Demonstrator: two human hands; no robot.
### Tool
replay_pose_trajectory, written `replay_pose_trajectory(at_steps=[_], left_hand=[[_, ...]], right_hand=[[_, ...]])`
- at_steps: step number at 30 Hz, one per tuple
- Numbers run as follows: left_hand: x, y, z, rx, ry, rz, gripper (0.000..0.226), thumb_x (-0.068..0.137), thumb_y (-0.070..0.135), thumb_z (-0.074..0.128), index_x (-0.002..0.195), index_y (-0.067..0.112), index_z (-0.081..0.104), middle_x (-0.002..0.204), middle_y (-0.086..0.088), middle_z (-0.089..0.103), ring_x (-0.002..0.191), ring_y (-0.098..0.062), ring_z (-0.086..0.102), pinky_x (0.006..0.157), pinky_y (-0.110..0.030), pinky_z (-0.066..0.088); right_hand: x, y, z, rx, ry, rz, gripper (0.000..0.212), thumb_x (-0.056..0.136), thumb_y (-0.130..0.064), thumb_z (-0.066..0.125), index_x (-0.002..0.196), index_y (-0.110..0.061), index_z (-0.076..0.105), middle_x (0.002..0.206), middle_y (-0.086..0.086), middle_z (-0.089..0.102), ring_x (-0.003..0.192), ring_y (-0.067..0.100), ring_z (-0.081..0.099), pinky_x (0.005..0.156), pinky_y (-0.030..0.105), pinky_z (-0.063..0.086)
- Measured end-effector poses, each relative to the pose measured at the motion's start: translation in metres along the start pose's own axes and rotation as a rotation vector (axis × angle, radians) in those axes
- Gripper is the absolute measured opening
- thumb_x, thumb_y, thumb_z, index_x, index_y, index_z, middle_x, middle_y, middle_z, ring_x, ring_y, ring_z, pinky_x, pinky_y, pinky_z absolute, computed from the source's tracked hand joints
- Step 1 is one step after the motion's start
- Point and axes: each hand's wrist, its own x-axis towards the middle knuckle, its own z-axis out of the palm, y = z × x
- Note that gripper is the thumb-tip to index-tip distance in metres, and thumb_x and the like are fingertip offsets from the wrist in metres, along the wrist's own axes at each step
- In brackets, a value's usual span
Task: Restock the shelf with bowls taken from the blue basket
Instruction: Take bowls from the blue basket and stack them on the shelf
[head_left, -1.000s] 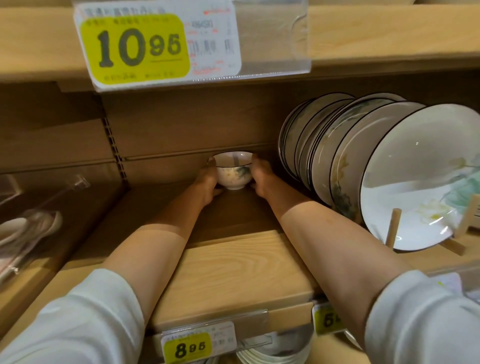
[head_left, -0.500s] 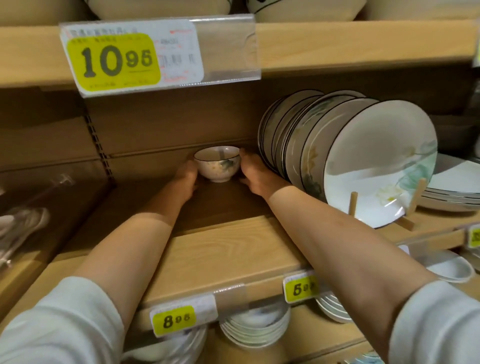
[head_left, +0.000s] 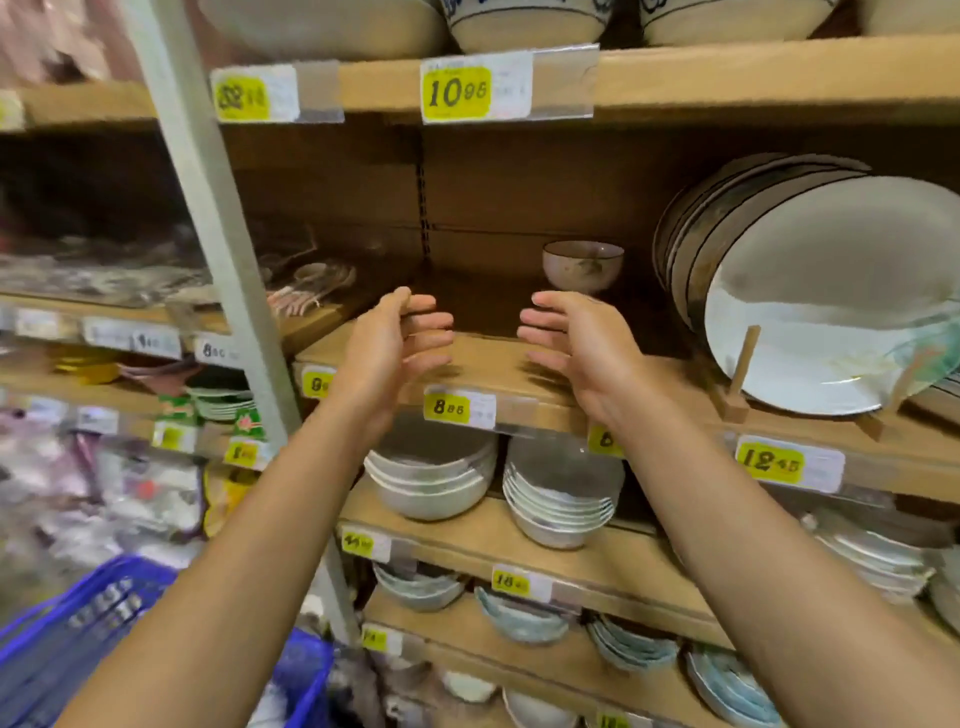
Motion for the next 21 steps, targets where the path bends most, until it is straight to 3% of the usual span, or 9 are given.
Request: replay_pose_trajectory(at_steps=[3, 6, 9, 13, 21], left_hand=[[-0.056, -0.002, -0.042, -0.016, 0.112, 0.006, 0.032, 0.104, 0.025, 0.032, 0.096, 0.011, 0.059, 0.096, -0.011, 0.066, 0.084, -0.022, 0.063, 0.078, -0.033, 0.052], [-0.106, -0.004, -0.098, 0.027, 0.274, 0.018, 0.029, 0.101, 0.020, 0.035, 0.090, 0.012, 0.060, 0.092, -0.010, 0.068, 0.077, -0.018, 0.064, 0.070, -0.027, 0.053], [-0.147, -0.008, -0.161, 0.100, 0.396, 0.021, 0.027, 0.099, 0.017, 0.038, 0.093, 0.011, 0.063, 0.093, -0.010, 0.070, 0.078, -0.018, 0.067, 0.070, -0.027, 0.054], [-0.187, -0.014, -0.238, 0.115, 0.543, -0.033, 0.027, 0.097, 0.018, 0.042, 0.098, 0.007, 0.067, 0.091, -0.008, 0.074, 0.078, -0.019, 0.068, 0.074, -0.030, 0.054], [-0.240, -0.040, -0.399, 0.107, 0.759, -0.199, 0.020, 0.094, 0.010, 0.045, 0.088, 0.009, 0.064, 0.078, -0.005, 0.070, 0.060, -0.013, 0.063, 0.054, -0.021, 0.052]], right_hand=[[-0.040, 0.017, 0.023, 0.069, -0.125, 0.061, 0.015, 0.096, -0.017, 0.049, 0.095, -0.015, 0.063, 0.100, 0.007, 0.069, 0.095, 0.019, 0.068, 0.084, 0.030, 0.055], [-0.077, 0.045, 0.052, 0.084, -0.274, 0.159, 0.020, 0.098, -0.015, 0.046, 0.095, -0.012, 0.065, 0.101, 0.012, 0.071, 0.094, 0.023, 0.069, 0.083, 0.032, 0.055], [-0.110, 0.079, 0.086, 0.074, -0.412, 0.233, 0.019, 0.097, -0.014, 0.049, 0.094, -0.010, 0.067, 0.087, 0.010, 0.075, 0.082, 0.020, 0.072, 0.081, 0.031, 0.055], [-0.144, 0.129, 0.139, -0.026, -0.566, 0.309, 0.016, 0.094, -0.015, 0.053, 0.092, -0.010, 0.068, 0.087, 0.011, 0.075, 0.081, 0.022, 0.071, 0.081, 0.033, 0.054], [-0.195, 0.232, 0.278, -0.309, -0.709, 0.406, 0.014, 0.093, -0.019, 0.055, 0.087, -0.014, 0.067, 0.080, 0.006, 0.070, 0.066, 0.012, 0.069, 0.066, 0.026, 0.049]])
